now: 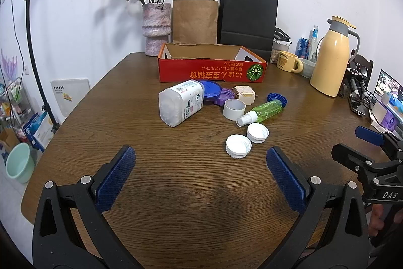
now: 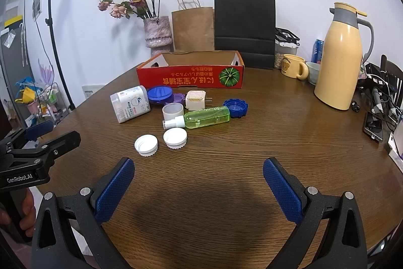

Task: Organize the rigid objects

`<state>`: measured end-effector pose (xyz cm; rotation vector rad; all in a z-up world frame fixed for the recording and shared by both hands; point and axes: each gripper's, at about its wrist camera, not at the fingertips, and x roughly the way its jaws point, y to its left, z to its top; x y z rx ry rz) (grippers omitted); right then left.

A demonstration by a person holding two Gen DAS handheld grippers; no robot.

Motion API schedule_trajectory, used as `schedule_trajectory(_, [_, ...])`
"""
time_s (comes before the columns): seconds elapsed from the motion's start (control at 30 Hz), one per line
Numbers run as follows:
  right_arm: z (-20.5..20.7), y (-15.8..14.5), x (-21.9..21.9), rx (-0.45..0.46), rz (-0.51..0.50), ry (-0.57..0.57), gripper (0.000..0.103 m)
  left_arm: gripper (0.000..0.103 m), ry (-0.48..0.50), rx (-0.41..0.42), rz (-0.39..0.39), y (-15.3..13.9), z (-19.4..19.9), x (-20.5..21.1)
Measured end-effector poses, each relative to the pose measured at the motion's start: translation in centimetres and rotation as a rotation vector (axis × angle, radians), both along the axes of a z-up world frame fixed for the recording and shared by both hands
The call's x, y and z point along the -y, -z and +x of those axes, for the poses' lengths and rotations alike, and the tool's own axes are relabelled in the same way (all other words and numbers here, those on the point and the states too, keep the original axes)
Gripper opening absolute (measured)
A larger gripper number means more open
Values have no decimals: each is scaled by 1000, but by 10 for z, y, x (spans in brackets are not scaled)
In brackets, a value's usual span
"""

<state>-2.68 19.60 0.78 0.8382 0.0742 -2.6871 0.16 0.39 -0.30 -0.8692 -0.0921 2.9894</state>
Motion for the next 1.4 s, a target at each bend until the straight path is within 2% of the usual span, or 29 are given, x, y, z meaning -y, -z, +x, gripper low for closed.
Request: schedule_trajectory(1.4, [0, -3, -1, -5, 5, -5, 103, 103, 3, -2, 9, 0, 0, -1])
